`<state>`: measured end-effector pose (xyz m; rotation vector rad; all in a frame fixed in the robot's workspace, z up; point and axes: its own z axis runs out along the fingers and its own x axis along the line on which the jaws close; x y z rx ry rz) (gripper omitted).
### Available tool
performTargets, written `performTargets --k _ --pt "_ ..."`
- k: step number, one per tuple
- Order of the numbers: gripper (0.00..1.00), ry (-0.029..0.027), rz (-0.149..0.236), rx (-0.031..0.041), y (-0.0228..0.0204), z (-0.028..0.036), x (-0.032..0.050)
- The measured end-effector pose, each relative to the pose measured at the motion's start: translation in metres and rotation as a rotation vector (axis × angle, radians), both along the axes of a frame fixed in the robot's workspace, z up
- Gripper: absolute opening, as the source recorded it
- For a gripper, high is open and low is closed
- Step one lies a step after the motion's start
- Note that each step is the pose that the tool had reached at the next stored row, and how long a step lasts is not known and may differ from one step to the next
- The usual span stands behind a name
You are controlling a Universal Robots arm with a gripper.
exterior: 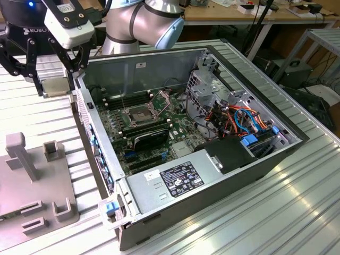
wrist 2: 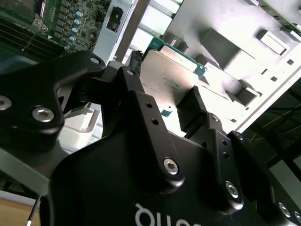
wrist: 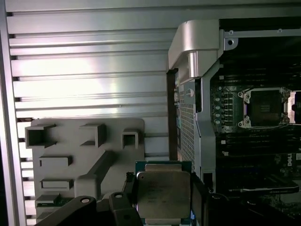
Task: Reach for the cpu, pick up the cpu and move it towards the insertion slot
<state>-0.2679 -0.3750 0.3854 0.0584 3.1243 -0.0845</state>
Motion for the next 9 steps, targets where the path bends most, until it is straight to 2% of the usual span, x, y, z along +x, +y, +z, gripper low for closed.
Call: performTargets --k 9 --pt "0.55 0.0 0.0 -0.001 0.0039 0.0 0.0064"
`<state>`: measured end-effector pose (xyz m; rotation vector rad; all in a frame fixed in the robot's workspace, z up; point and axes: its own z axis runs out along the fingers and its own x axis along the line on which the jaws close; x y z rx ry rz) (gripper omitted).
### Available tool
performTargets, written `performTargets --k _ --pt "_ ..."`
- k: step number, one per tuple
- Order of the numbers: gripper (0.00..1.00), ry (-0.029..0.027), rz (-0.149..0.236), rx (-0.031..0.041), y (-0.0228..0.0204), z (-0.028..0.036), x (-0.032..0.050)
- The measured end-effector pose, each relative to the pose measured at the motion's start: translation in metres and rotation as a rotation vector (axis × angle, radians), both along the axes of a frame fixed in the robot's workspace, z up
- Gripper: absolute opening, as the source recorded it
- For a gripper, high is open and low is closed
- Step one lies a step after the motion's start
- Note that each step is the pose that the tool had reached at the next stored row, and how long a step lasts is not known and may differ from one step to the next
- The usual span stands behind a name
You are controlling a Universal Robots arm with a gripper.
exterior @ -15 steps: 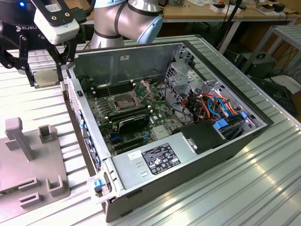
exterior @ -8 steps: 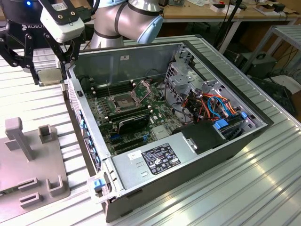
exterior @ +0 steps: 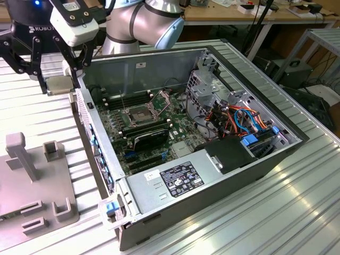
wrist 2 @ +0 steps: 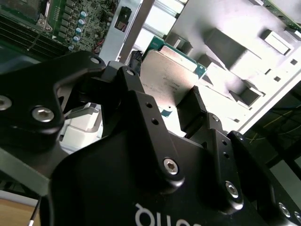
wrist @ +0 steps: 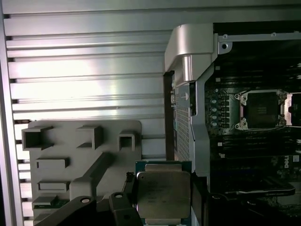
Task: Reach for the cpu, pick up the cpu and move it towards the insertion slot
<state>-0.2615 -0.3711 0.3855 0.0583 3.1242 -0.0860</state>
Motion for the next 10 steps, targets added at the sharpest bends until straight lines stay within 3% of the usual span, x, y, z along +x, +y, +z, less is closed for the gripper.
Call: performTargets --k 10 --pt "0.55 0.0 0.0 -0.0005 0.0039 0.0 0.0074"
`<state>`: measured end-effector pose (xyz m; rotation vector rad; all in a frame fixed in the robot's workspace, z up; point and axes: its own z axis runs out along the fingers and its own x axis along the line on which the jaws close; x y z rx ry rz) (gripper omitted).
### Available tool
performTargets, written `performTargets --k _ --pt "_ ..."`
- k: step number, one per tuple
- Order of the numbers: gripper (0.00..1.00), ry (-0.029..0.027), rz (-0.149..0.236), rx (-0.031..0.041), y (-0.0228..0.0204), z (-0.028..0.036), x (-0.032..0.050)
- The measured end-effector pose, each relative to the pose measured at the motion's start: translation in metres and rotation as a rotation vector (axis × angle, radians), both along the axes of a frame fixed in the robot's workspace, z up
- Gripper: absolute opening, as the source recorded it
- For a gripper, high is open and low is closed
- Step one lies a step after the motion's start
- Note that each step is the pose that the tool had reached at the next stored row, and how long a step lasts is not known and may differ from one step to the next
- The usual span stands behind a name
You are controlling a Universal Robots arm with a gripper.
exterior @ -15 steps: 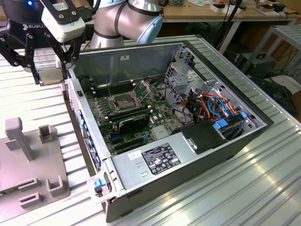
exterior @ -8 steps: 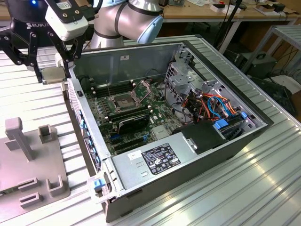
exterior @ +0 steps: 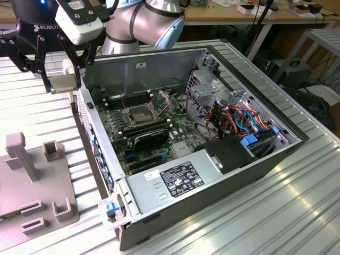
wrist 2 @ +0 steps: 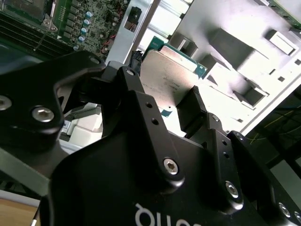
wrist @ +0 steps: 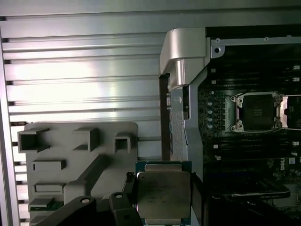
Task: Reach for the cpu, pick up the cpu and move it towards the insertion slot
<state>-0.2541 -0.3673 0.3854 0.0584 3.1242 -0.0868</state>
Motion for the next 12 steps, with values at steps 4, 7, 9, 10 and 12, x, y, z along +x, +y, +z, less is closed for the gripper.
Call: performTargets --k 4,7,9,10,12 --pt "0.55 0.0 0.0 -0.0001 0.0015 0.0 0.0033" --pt "0.55 0.0 0.0 -0.0002 0.0025 0.0 0.0058" --pt "0.55 0.0 0.0 -0.0003 0.0033 0.0 0.0078" --pt "0.55 0.0001 0.0 -0.0003 0.0036 0.0 0.0087" --pt "0.55 0.0001 0.0 -0.0003 0.0047 0.0 0.0121"
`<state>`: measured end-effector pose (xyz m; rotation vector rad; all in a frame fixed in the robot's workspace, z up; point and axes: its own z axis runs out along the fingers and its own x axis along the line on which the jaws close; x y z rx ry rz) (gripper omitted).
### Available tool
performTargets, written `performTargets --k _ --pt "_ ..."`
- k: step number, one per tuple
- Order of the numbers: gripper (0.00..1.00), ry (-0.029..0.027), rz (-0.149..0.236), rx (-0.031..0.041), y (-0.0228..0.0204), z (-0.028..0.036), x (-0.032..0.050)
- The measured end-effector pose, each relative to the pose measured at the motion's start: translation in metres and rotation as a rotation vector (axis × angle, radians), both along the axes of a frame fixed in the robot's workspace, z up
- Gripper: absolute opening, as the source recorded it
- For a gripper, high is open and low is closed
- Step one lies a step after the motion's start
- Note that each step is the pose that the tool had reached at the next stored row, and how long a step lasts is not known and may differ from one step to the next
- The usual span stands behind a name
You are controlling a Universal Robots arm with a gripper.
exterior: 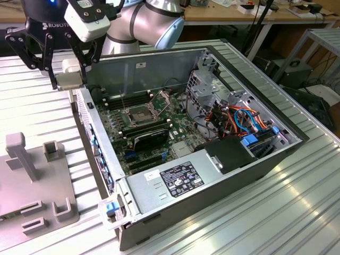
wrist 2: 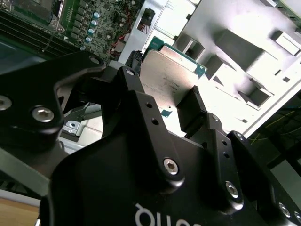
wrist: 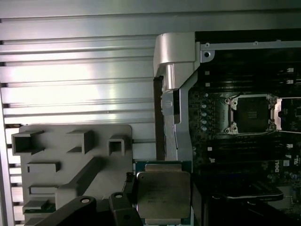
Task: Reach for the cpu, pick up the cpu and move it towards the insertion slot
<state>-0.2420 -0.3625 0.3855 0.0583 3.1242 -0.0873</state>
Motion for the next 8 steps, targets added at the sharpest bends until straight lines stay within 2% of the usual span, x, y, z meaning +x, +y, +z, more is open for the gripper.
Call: performTargets --k 5,8 --pt "0.55 0.0 0.0 0.0 0.0023 -0.0001 0.0074" --pt "0.55 0.0 0.0 -0.0001 0.0041 -0.0003 0.0175"
